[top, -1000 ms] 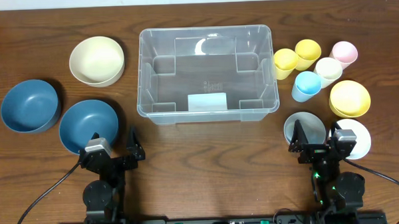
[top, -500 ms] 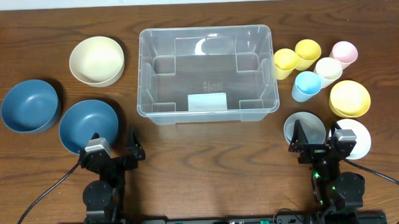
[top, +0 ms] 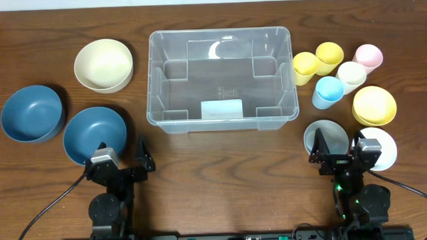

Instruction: Pack container

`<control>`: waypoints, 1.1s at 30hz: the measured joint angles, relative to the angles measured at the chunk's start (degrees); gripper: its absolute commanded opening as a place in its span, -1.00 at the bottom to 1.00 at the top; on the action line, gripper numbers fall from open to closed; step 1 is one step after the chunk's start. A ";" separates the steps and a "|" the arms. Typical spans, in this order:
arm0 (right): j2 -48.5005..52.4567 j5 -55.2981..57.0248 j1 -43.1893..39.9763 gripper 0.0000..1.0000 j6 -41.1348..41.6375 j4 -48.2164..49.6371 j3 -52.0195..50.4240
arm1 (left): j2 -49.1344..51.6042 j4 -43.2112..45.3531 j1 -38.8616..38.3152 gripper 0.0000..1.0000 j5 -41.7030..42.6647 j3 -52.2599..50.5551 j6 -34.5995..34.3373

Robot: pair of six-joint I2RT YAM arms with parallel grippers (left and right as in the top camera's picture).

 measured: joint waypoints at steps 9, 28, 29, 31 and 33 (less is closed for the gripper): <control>0.00 1.53 0.00 0.98 -0.02 0.13 0.00 | 0.00 0.00 0.00 0.96 -0.02 0.00 0.00; 0.57 2.84 0.00 0.99 1.27 -4.76 2.71 | 0.00 0.00 0.00 0.96 -0.02 -0.02 0.00; 1.29 3.37 0.00 0.98 1.27 -6.49 4.31 | 0.00 0.00 0.00 0.96 0.00 0.00 0.00; 3.82 4.57 0.00 0.98 1.16 -9.18 8.66 | 0.02 0.00 0.00 0.96 -0.02 0.00 0.00; 7.69 5.73 0.00 0.99 0.76 -11.96 14.84 | 0.00 0.00 0.00 0.96 -0.02 0.00 0.00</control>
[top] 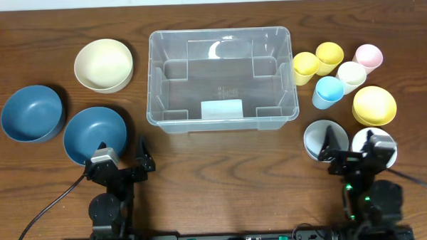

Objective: Pack container
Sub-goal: 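Move the right gripper to the yellow bowl and grasp its rim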

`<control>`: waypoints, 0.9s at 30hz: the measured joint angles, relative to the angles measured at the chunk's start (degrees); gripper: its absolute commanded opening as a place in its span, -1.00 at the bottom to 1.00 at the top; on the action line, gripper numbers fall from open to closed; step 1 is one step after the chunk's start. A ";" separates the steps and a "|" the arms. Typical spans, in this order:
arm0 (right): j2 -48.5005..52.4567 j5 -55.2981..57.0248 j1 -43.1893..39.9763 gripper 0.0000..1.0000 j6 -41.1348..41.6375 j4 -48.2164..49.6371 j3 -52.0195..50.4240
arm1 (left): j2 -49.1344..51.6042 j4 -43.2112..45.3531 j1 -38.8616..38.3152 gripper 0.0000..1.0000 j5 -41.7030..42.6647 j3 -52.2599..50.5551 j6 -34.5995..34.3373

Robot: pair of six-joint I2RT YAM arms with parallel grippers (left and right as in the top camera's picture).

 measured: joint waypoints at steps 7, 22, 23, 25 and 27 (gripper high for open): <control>21.40 1.90 -0.76 0.98 -0.57 -15.85 26.49 | 0.02 0.02 0.00 0.96 0.00 0.00 0.00; 50.25 -5.38 -1.25 0.99 -0.94 -38.99 52.96 | 0.00 0.00 0.00 0.96 0.00 0.00 0.00; 50.93 -5.77 -1.25 0.99 -1.05 -39.69 52.96 | 0.00 0.00 0.00 0.96 0.00 0.00 0.00; 51.98 -6.14 -1.27 0.99 -0.87 -41.07 52.96 | 0.00 0.00 0.00 0.96 0.02 0.00 0.00; 52.63 -5.92 -1.62 0.98 0.31 -42.69 52.96 | 0.00 0.00 0.00 0.96 0.02 0.00 0.00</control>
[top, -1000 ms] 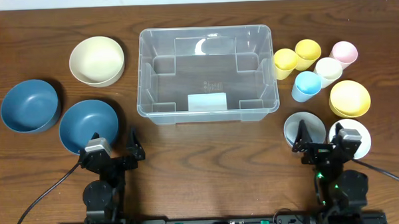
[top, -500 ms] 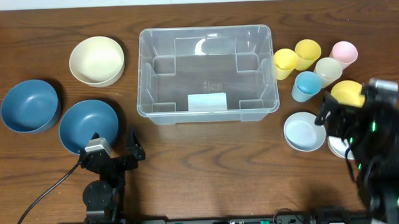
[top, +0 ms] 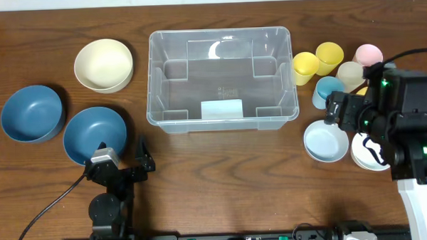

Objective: Pack container
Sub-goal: 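Move the right gripper to the yellow bowl and grasp its rim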

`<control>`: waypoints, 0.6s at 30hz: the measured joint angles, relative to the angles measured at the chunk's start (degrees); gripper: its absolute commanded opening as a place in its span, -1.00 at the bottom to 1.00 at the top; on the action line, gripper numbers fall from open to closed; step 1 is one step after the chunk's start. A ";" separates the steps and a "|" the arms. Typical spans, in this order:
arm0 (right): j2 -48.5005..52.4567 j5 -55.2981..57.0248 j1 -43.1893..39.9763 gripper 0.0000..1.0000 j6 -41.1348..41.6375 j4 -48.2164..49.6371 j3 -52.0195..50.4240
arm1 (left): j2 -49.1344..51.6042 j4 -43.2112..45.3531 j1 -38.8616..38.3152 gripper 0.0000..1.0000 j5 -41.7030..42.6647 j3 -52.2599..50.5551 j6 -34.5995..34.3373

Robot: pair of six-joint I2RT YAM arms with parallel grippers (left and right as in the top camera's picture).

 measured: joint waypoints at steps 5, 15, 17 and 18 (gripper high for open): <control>0.85 1.46 -6.10 0.98 4.42 -2.51 0.00 | 0.00 0.00 0.00 0.96 -0.02 0.00 0.00; 9.20 -0.57 -28.04 0.99 6.51 -2.21 0.07 | 0.00 0.00 0.00 0.96 -0.02 0.00 0.00; 12.31 -1.31 -30.53 0.98 6.05 -1.27 0.09 | 0.00 0.00 0.00 0.96 -0.02 0.00 0.00; 13.70 -1.55 -31.47 0.98 5.86 -0.83 0.09 | 0.00 0.00 0.00 0.96 0.00 0.00 0.00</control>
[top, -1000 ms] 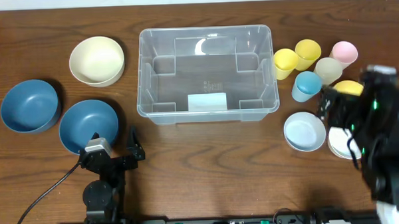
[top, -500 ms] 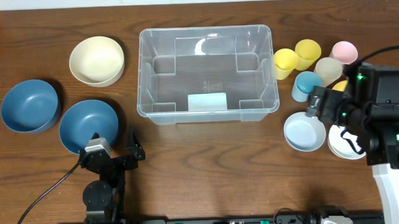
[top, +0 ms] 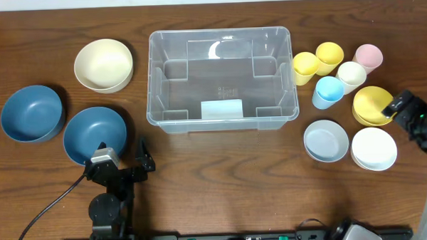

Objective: Pack container
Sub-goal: 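Move the right gripper to the yellow bowl and grasp its rim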

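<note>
The clear plastic container (top: 221, 80) stands empty at the table's middle back. Left of it are a cream bowl (top: 103, 64) and two dark blue bowls (top: 32, 113) (top: 94, 133). To its right stand two yellow cups (top: 306, 67) (top: 329, 57), a pink cup (top: 369, 57), a white cup (top: 351, 76) and a light blue cup (top: 328, 92). In front of them lie a yellow bowl (top: 372, 104), a pale blue bowl (top: 326, 140) and a white bowl (top: 373, 148). My left gripper (top: 122, 155) rests open near the front. My right gripper (top: 398, 110) is at the yellow bowl's right rim, its fingers unclear.
A white label shows on the container's front wall (top: 222, 109). A cable (top: 46, 211) runs from the left arm's base toward the front left. The right arm's body fills the far right edge.
The right arm, which was high over the cups and bowls, now sits at the table's far right edge beside the yellow bowl. No object has moved. The left arm is unchanged.
The right gripper first rested at the front right by the pale blue and white bowls. It then shifted a little right, later stood high over the cups, and is now at the right edge by the yellow bowl. Left arm and objects stayed put.
</note>
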`<control>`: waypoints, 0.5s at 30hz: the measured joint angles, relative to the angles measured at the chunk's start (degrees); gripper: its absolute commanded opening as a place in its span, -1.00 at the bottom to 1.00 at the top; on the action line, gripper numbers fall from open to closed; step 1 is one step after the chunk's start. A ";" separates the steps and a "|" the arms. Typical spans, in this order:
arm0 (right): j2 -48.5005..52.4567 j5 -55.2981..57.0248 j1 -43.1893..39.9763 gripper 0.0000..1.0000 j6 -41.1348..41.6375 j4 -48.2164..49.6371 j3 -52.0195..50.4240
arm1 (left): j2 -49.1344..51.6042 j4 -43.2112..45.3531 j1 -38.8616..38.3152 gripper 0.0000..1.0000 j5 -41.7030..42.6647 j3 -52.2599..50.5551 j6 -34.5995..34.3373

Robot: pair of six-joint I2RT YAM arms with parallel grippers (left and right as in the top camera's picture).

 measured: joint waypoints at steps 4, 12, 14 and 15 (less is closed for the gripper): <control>6.03 -0.96 -2.16 0.98 -1.05 2.54 0.00 | 0.00 0.00 0.00 0.96 0.00 0.00 0.00; 13.99 -2.29 -2.54 0.95 -1.49 7.87 0.00 | 0.00 0.00 0.00 0.96 0.00 0.00 0.00; 15.17 -2.36 -2.54 0.95 -1.49 9.20 0.00 | 0.00 0.00 0.00 0.96 0.00 0.00 0.00; 15.72 -2.36 -2.54 0.94 -1.49 10.12 0.02 | 0.00 0.00 0.00 0.96 -0.02 0.00 0.00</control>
